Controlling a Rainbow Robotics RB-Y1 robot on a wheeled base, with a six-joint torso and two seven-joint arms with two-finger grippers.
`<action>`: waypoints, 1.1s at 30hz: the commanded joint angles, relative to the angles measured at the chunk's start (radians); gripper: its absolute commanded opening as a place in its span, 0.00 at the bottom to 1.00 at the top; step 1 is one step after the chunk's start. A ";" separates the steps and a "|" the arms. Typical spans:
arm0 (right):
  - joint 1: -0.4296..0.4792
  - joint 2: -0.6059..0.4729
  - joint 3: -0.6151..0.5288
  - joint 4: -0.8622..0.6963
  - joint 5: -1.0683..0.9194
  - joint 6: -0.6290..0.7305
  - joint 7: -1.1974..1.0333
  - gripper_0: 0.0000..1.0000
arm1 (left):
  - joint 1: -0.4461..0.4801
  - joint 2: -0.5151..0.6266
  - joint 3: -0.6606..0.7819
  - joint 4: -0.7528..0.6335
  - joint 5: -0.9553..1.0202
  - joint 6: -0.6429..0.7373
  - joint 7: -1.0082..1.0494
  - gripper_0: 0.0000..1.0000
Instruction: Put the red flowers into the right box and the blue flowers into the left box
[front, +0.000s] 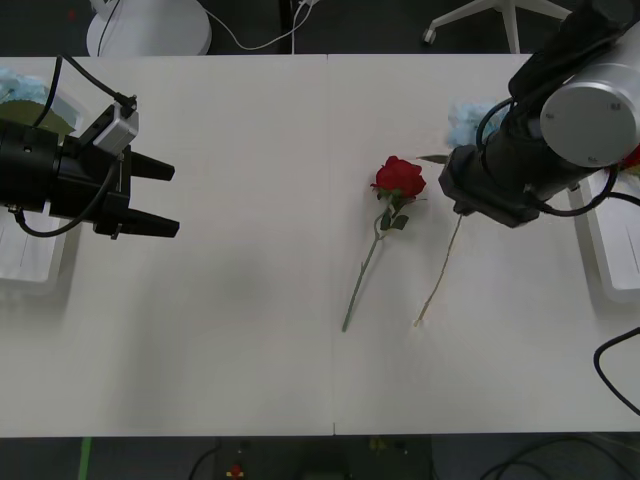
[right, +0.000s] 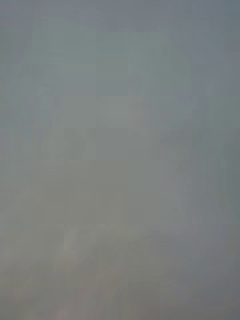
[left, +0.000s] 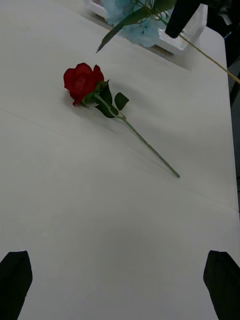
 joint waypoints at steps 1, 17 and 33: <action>-0.098 -0.026 -0.038 -0.027 -0.055 -0.072 0.200 0.00 | -0.035 0.044 0.011 -0.017 0.005 -0.009 0.032 1.00; -0.210 0.143 0.027 0.073 -0.166 -0.645 0.744 0.00 | -0.035 0.044 0.011 -0.017 0.005 -0.009 0.032 1.00; -0.233 0.369 0.194 0.196 -0.230 -0.996 0.928 0.00 | 0.017 0.013 0.068 0.030 0.203 0.002 0.032 1.00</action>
